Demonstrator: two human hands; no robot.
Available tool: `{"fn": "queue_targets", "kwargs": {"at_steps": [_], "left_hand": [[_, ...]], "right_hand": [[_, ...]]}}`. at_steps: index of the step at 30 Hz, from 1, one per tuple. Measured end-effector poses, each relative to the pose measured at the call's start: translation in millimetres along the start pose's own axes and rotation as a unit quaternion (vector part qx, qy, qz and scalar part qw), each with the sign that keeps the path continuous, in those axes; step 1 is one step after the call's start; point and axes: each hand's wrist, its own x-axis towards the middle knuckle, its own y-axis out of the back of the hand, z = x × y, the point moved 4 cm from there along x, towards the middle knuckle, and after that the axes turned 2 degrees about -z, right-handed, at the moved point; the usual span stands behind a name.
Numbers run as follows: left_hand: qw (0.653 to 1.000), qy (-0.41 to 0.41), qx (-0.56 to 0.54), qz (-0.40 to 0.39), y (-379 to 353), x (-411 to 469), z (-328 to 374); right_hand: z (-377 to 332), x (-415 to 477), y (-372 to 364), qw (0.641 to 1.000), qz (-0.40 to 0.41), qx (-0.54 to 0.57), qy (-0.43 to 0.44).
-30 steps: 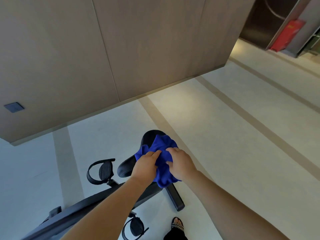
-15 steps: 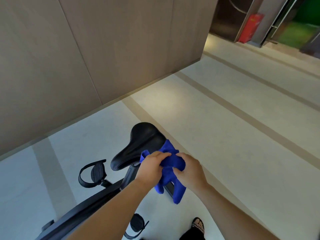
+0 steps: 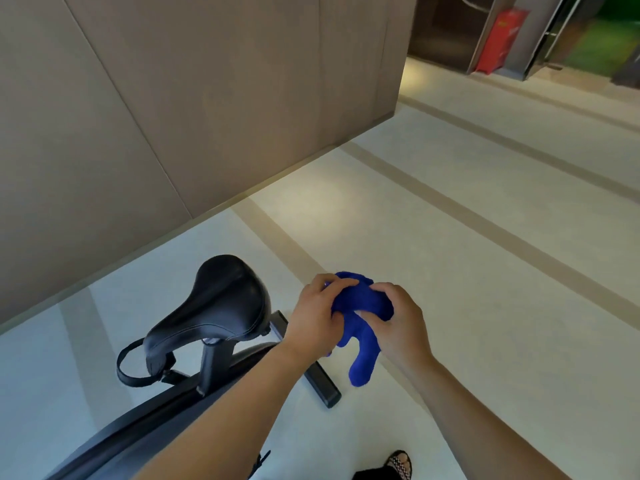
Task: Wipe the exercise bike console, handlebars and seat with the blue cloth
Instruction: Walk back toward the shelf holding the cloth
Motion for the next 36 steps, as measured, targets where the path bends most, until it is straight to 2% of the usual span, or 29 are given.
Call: {"fn": "queue_targets", "kwargs": {"at_steps": [4,12,20,27,33,36], "left_hand": [[0.998,-0.001,-0.055,-0.032,-48.3,38.9,57.2],[0.991,-0.109,-0.048,-0.054,-129.9,101.6,181.1],[0.981,-0.168,-0.07,-0.074,-209.3,152.8,266.3],[0.962,-0.233,-0.051,-0.133,-294.3,227.5,322.7],[0.944,-0.278,-0.007,-0.181,-375.5,333.0,367.1],[0.932,-0.292,0.018,-0.214,-413.1,385.9,396.4]], "right_hand": [[26.4,15.9,74.1,0.999,0.021,0.025,0.005],[64.9,20.0,234.4,0.99,0.122,0.067,0.008],[118.9,13.4,331.6,0.982,0.182,0.042,-0.03],[179.0,49.4,413.3,0.961,0.264,-0.036,-0.074],[233.3,128.1,503.6,0.943,0.272,-0.156,-0.113],[257.9,163.9,553.9,0.938,0.267,-0.174,-0.139]]}}
